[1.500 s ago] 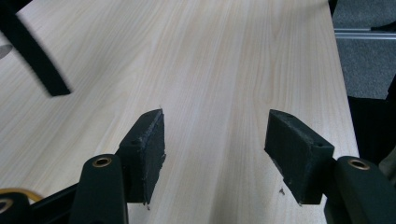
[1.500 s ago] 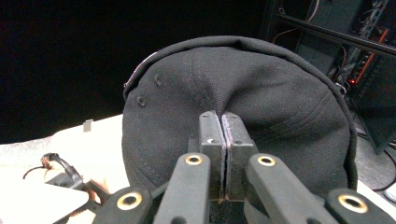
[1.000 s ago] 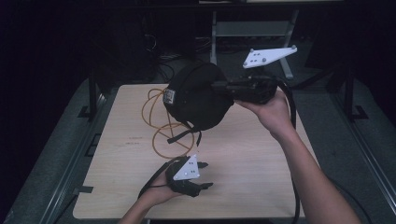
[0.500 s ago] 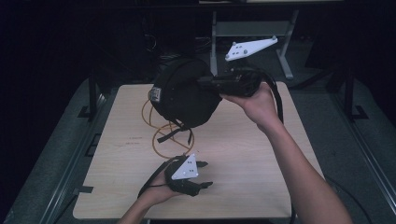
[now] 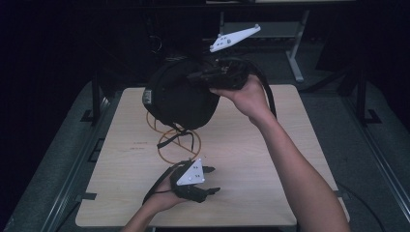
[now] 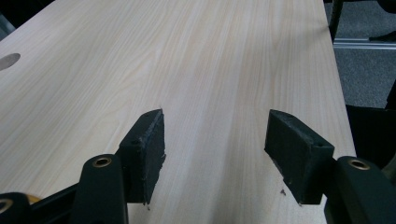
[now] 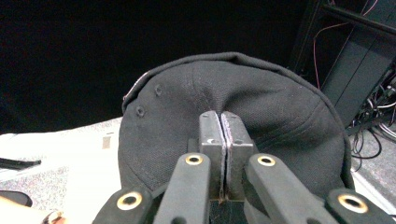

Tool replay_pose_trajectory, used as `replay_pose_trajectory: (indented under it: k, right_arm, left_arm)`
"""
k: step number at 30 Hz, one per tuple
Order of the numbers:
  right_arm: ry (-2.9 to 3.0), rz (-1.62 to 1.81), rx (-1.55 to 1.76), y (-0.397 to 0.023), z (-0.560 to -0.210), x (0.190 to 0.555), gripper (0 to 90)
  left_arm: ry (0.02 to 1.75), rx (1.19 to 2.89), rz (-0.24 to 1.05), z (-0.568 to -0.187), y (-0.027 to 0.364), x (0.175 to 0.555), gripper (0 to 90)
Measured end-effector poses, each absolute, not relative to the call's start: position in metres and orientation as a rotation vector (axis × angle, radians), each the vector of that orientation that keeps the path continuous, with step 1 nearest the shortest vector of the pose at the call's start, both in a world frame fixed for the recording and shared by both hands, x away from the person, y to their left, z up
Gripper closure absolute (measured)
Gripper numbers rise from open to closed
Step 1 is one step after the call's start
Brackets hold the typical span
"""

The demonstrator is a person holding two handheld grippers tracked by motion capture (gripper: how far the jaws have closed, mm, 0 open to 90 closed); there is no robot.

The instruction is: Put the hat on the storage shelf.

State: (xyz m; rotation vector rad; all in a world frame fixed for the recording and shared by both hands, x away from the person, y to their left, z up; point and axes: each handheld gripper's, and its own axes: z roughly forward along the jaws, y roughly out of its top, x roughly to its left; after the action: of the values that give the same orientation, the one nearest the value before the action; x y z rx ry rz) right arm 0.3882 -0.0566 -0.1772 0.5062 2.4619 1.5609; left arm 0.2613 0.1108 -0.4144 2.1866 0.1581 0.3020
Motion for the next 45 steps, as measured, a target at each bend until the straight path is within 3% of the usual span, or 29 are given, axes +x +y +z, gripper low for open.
replay_pose_trajectory:
  k: [25,27,28,32,39,45]
  right_arm:
    - [2.619,1.42,0.649,0.02,-0.215,0.436,87.4]
    - [2.619,1.414,0.636,0.024,-0.22,0.437,79.8]
    - [2.618,1.416,0.642,0.025,-0.221,0.437,69.5]
    - [2.622,1.398,0.67,0.024,-0.222,0.436,57.5]
    - [2.629,1.423,0.69,0.013,-0.227,0.438,46.7]
    - [2.606,1.456,0.72,0.0,-0.23,0.438,43.6]
  left_arm:
    - [0.151,2.185,0.292,-0.413,0.11,0.262,37.4]
    - [0.154,2.185,0.287,-0.413,0.111,0.262,37.4]
    - [0.161,2.183,0.283,-0.413,0.111,0.262,37.4]
    - [0.161,2.185,0.282,-0.413,0.11,0.262,37.4]
    - [0.169,2.184,0.286,-0.413,0.11,0.263,37.4]
    - [0.174,2.183,0.279,-0.415,0.111,0.263,37.2]
